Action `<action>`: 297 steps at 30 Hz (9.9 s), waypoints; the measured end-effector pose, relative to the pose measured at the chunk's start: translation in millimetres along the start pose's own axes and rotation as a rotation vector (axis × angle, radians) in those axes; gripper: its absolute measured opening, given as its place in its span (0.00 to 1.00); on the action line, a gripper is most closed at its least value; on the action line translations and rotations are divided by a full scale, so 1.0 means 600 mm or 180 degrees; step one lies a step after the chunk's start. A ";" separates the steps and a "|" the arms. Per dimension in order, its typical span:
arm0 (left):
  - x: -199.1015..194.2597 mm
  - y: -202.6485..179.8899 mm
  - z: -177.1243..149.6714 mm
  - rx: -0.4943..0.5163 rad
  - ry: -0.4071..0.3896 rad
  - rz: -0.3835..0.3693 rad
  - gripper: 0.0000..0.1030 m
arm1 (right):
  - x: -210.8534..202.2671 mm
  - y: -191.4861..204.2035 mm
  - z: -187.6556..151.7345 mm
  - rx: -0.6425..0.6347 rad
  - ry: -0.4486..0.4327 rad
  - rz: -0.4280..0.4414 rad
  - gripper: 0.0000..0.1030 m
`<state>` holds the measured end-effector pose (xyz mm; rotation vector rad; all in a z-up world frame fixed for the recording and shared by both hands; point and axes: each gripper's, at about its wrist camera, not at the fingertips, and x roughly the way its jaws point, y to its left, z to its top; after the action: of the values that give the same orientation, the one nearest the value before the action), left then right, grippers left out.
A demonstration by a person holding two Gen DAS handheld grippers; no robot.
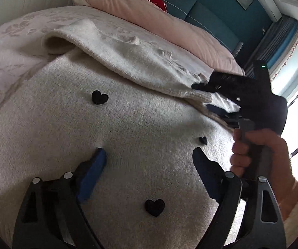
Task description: Fold small clothes
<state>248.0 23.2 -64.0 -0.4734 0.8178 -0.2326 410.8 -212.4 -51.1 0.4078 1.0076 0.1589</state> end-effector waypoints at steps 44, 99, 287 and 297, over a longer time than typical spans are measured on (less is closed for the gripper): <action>0.116 0.110 0.205 -0.1156 -0.0284 0.0861 0.17 | -0.127 -0.258 0.057 0.0463 -0.0499 -0.0364 0.09; -0.141 0.144 0.090 -0.0227 0.0295 0.0690 0.86 | -0.356 -0.170 -0.209 0.0148 -0.0100 -0.0964 0.57; 0.010 -0.004 0.177 0.0455 0.0843 0.1183 0.04 | -0.217 -0.266 -0.011 0.0212 -0.0049 -0.0975 0.06; -0.021 -0.045 0.180 0.0552 0.0677 0.0977 0.07 | -0.291 -0.178 -0.049 0.0020 -0.0523 -0.0718 0.21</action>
<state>319.7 38.3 20.7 -0.1573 1.0558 -0.0682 287.4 -357.4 29.6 0.3050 0.8849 -0.0800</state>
